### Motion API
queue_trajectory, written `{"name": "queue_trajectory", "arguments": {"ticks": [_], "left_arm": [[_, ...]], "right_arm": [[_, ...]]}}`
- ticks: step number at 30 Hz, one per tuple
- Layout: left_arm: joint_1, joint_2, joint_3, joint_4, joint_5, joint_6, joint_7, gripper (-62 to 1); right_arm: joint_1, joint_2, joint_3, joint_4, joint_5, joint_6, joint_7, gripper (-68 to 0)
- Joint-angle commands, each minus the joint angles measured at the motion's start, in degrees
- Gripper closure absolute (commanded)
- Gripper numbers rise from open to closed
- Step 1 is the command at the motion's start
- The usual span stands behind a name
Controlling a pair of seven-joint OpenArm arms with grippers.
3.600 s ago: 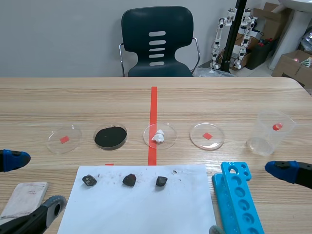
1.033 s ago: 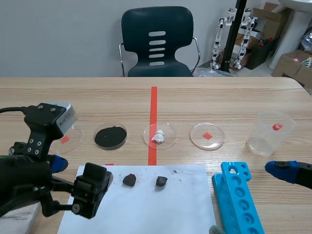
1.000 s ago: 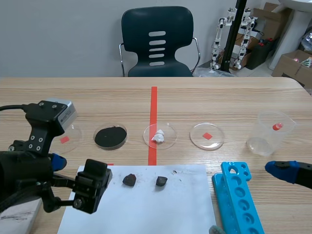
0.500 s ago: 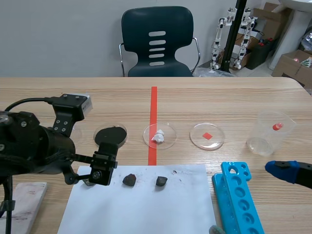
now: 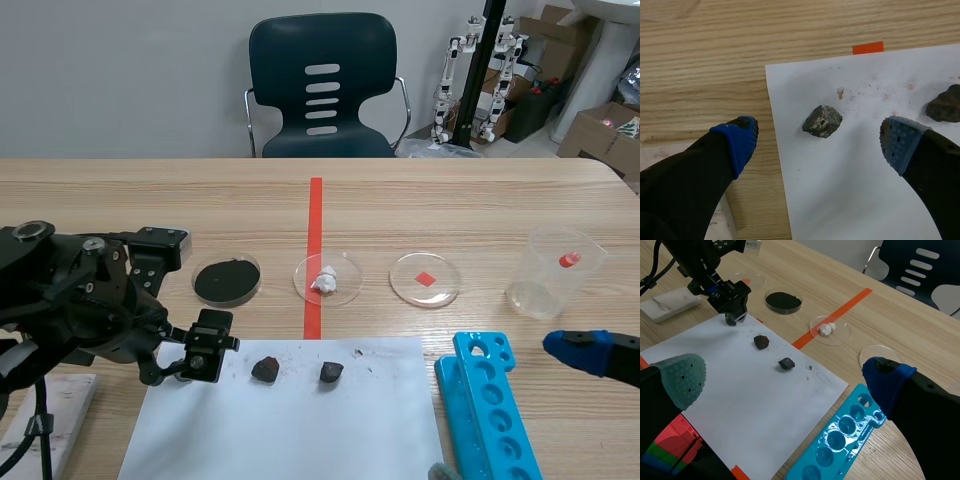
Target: Pick up the left mineral with the left hand
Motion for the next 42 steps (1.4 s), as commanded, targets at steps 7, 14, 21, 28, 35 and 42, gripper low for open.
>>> {"name": "queue_trajectory", "arguments": {"ticks": [7,14,21,28,35,42], "left_arm": [[-2.3,2.5,0.2,-5.0,1.2,-0.6,-2.0,-49.9],[-2.6,3.5,0.2,-7.0,1.8,-0.6,-2.8,-44.5],[-2.6,3.7,0.2,-7.3,1.8,-0.6,-2.6,-42.2],[-2.6,3.8,0.2,-7.3,1.8,-0.6,-2.3,-31.0],[-2.6,3.8,0.2,-7.3,1.8,-0.6,-1.1,-22.0],[-2.6,3.8,0.2,-7.3,1.8,-0.6,-1.2,-13.1]], "right_arm": [[0.0,0.5,0.4,0.4,0.6,-0.2,1.0,-67.9],[0.0,0.5,0.4,0.4,0.6,-0.2,1.0,-67.9],[0.0,0.5,0.4,0.4,0.6,-0.2,1.0,-67.9],[0.0,0.5,0.4,0.4,0.6,-0.2,1.0,-67.9],[0.0,0.5,0.4,0.4,0.6,-0.2,1.0,-67.9],[0.0,0.5,0.4,0.4,0.6,-0.2,1.0,-67.9]]}}
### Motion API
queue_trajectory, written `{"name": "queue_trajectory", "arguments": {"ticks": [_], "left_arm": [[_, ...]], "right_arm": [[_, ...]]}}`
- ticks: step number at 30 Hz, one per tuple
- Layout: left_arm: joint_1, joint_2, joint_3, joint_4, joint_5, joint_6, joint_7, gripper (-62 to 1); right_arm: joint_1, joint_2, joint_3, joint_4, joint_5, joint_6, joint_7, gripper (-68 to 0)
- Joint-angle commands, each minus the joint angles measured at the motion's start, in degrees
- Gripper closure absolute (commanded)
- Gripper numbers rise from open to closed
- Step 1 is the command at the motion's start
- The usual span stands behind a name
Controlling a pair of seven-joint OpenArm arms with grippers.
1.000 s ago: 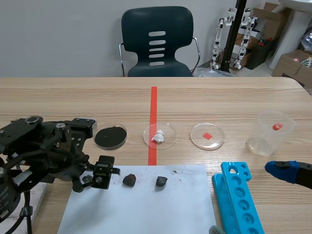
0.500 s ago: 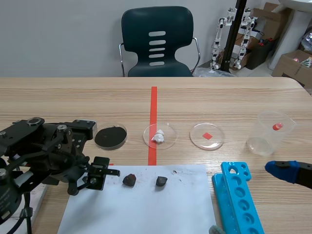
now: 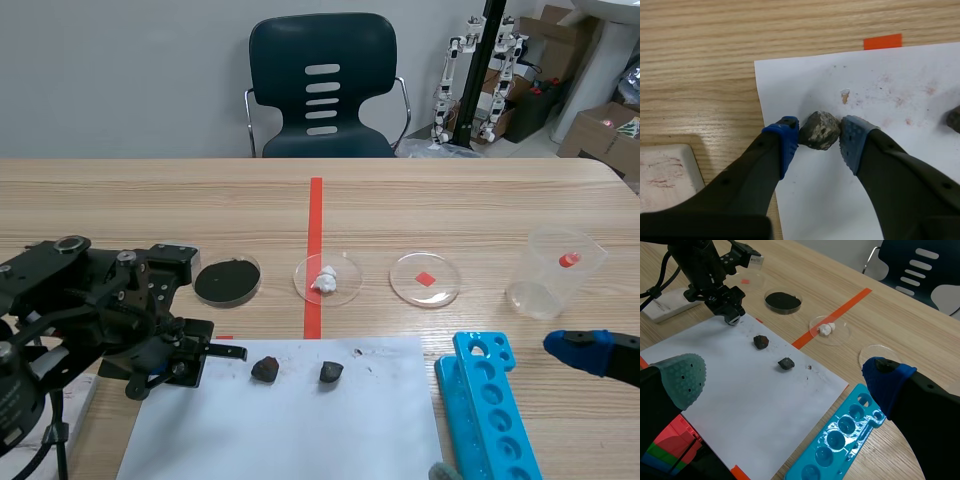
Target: Pick up the left mineral with the left hand
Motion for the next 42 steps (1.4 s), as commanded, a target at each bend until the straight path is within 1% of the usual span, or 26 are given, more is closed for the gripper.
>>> {"name": "queue_trajectory", "arguments": {"ticks": [1,4,7,11,14,20,22,24,27,30,35,38,40,42], "left_arm": [[-0.4,0.3,0.2,0.4,0.1,0.1,-0.3,-13.1],[-0.3,0.0,0.2,1.1,-0.2,0.1,-1.6,-13.0],[0.0,-0.3,0.0,3.6,-0.5,0.1,-2.0,-13.0],[2.9,-2.5,-0.8,10.2,-0.7,0.1,-4.8,-13.0],[6.6,-5.2,-1.0,16.1,-0.8,0.1,-8.0,-13.0],[15.6,-11.3,-2.3,27.3,-0.8,0.1,-20.3,-13.0],[19.6,-13.4,-3.7,30.9,-1.0,0.1,-25.8,-13.0],[23.5,-15.3,-5.1,33.7,-1.9,0.1,-31.5,-13.0],[29.5,-17.7,-7.1,37.2,-2.0,-0.2,-39.4,-13.0],[35.4,-19.6,-9.3,39.8,-2.0,-2.6,-46.8,-13.0],[44.7,-22.2,-12.7,42.4,-1.8,-9.0,-59.1,-13.0],[49.3,-23.0,-14.3,42.9,0.0,-12.4,-64.5,-13.0],[51.8,-23.5,-15.3,42.9,0.9,-13.8,-67.3,-13.0],[54.1,-24.0,-16.2,42.9,1.7,-14.2,-69.3,-13.0]], "right_arm": [[0.0,0.5,0.4,0.4,0.6,-0.1,1.0,-67.9],[0.0,0.5,0.4,0.4,0.6,-0.1,1.0,-67.9],[0.0,0.5,0.4,0.4,0.6,-0.1,1.0,-67.9],[0.0,0.5,0.4,0.4,0.6,-0.1,1.0,-67.9],[0.0,0.5,0.4,0.4,0.6,-0.1,1.0,-67.9],[0.0,0.5,0.4,0.4,0.6,-0.1,1.0,-67.9],[0.0,0.5,0.4,0.4,0.6,-0.1,1.0,-67.9],[0.0,0.5,0.4,0.4,0.6,-0.1,1.0,-67.9],[0.0,0.5,0.4,0.4,0.6,-0.1,1.0,-67.9],[0.0,0.5,0.4,0.4,0.6,-0.1,1.0,-67.9],[0.0,0.5,0.4,0.4,0.6,-0.1,1.0,-67.9],[0.0,0.5,0.4,0.4,0.6,-0.1,1.0,-67.9],[0.0,0.5,0.4,0.4,0.6,-0.1,1.0,-67.9],[0.0,0.5,0.4,0.4,0.6,-0.1,1.0,-67.9]]}}
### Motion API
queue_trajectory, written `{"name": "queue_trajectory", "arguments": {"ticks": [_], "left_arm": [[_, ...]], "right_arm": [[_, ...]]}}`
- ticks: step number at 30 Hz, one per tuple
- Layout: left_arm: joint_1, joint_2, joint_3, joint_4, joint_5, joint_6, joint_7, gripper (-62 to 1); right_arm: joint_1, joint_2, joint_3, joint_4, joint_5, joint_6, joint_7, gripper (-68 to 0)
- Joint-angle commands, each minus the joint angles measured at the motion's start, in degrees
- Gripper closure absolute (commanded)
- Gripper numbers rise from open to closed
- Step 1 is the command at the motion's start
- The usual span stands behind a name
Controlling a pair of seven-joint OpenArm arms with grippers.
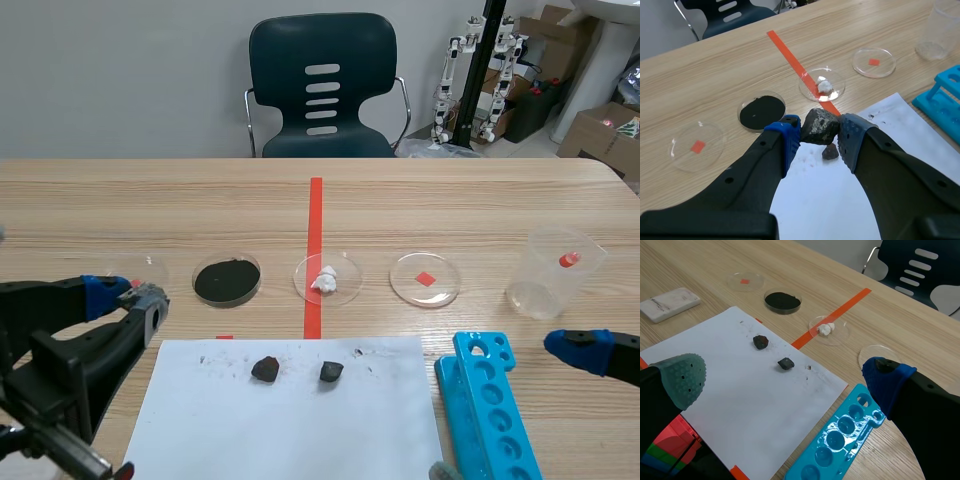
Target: Pick up the left mineral with the left hand
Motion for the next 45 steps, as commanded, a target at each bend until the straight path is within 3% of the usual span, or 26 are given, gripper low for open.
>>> {"name": "queue_trajectory", "arguments": {"ticks": [1,9,45], "left_arm": [[1.0,-0.3,-0.9,0.8,0.2,0.1,-1.7,-13.0],[6.3,-0.3,-4.1,0.9,0.9,-2.2,-5.4,-13.0],[6.6,-0.3,-4.1,1.0,2.0,-2.2,-6.0,-13.0]], "right_arm": [[0.0,0.5,0.4,0.4,0.6,0.0,1.0,-67.9],[0.0,0.5,0.4,0.4,0.6,0.0,1.0,-67.9],[0.0,0.5,0.4,0.4,0.6,0.0,1.0,-67.9]]}}
